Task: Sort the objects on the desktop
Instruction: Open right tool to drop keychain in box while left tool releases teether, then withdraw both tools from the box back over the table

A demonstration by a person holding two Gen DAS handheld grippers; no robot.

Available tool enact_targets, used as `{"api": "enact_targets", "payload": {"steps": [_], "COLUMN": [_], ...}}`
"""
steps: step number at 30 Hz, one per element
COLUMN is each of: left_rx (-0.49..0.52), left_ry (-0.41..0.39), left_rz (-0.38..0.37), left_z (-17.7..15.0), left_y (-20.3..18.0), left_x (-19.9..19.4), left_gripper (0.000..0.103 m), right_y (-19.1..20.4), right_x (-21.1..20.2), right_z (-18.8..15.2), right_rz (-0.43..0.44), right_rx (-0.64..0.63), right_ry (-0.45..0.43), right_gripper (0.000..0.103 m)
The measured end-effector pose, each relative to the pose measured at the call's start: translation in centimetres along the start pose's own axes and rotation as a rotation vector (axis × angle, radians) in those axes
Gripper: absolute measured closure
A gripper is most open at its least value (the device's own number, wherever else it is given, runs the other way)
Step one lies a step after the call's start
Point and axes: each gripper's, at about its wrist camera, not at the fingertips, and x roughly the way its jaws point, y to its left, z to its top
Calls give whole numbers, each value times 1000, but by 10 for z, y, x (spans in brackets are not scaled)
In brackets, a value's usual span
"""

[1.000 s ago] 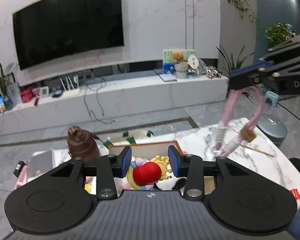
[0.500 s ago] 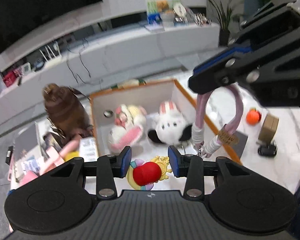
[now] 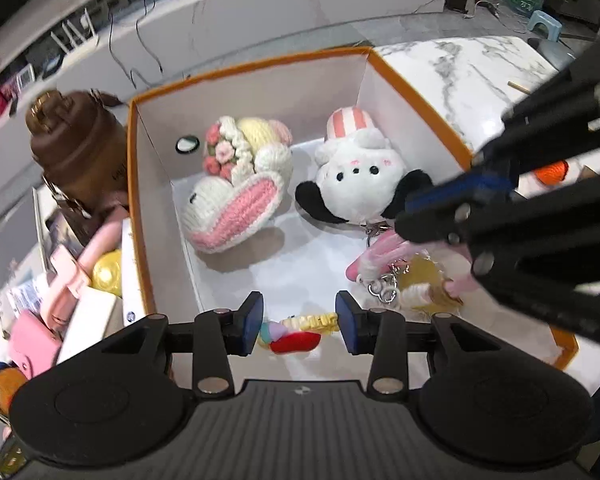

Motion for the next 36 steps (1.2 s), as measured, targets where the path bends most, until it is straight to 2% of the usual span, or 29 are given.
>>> {"api": "enact_targets", "payload": {"steps": [6,9,10,13,17,18,19,21,23,30,36], "left_rx": [-19,-28,-37,-52,-36,-28,-21,-8,-18,-86,-78], "left_ry": [36,28,30,38,46,46,39,4,-13,-78,-116], "left_rz": [18,33,36,16,32,38,53,87,78,68,53], "left_z": [5,9,9,9,11,11,11,10,11,10,-1], "left_y": [1,4,6,9,4,3,1,1,6,22,10], "left_x": [10,11,12,12,10,8,5,-5,-15,-48,-67], "left_gripper": [69,68,67,66,63,58,45,35,34,34,33], "right_y": [-5,-7,-8,-9,-10,-11,-11,-13,-15,-16,-17], "right_x": [20,24,25,27,27,25,22,14,4,-36,-68], "right_z": [-4,-6,-6,-8,-10,-10,-10,-10,-9,-13,-33], "right_rz": [12,15,23,31,17,12,7,8,18,10,-5], "right_rx": [19,28,37,38,43,47,52,64,78,86,77], "right_ry": [41,46,46,53,42,35,24,4,-22,-108,-150], "right_gripper": [99,98,93,92,88,86,84,83,75,71,70]}}
